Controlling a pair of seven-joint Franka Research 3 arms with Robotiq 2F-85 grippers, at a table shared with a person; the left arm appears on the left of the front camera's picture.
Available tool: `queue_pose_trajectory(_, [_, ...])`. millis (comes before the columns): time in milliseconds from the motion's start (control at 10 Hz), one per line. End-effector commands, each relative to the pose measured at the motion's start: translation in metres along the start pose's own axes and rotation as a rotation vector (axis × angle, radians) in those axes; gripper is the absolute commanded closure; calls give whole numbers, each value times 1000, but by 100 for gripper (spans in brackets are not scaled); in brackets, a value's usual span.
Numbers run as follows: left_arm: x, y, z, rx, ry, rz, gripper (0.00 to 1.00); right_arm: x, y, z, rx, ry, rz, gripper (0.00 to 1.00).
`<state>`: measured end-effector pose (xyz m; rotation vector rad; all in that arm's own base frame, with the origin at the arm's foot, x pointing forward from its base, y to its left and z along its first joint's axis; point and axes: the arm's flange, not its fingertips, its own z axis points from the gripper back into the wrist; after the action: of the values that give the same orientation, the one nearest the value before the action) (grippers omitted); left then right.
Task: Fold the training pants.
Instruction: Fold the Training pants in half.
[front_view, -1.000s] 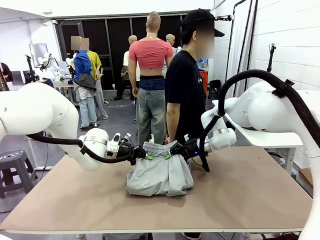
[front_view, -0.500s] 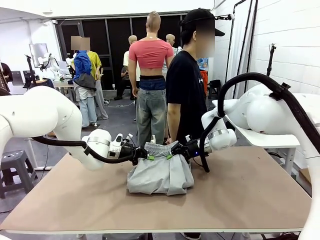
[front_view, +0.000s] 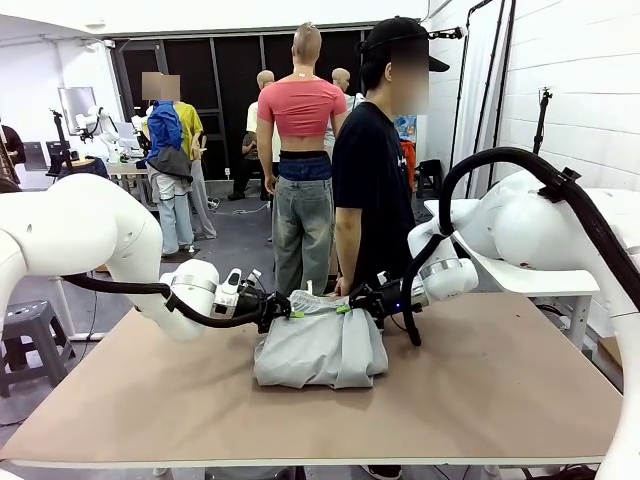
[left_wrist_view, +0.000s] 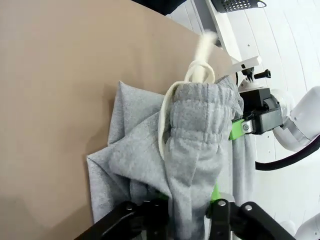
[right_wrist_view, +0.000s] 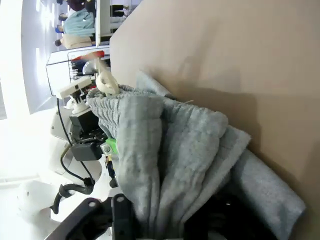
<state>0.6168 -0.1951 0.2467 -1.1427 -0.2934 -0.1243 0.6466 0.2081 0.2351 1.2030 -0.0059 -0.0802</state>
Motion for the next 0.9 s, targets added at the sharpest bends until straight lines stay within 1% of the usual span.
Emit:
queue_pose_trajectory(0, [3, -4, 9, 32, 10, 20, 0, 5, 4, 13, -69, -48, -24, 0])
queue_pose_trajectory(200, [3, -12, 22, 56, -12, 5, 0, 2, 10, 37, -145, -87, -36, 0])
queue_pose_trajectory(300, [4, -17, 35, 77, -35, -6, 0, 0, 17, 54, -221, -123, -44, 0])
queue_pose_trajectory(500, [4, -31, 60, 115, -76, -32, 0, -8, 36, 82, -327, -184, -31, 0])
queue_pose_trajectory(600, [-1, -41, 74, 135, -102, -44, 0, -15, 46, 94, -345, -203, -22, 0])
queue_pose_trajectory(700, [1, -47, 89, 158, -128, -67, 0, -13, 54, 99, -341, -216, 0, 0])
queue_pose_trajectory(800, [-1, -52, 97, 154, -147, -79, 0, -16, 56, 101, -334, -217, 12, 0])
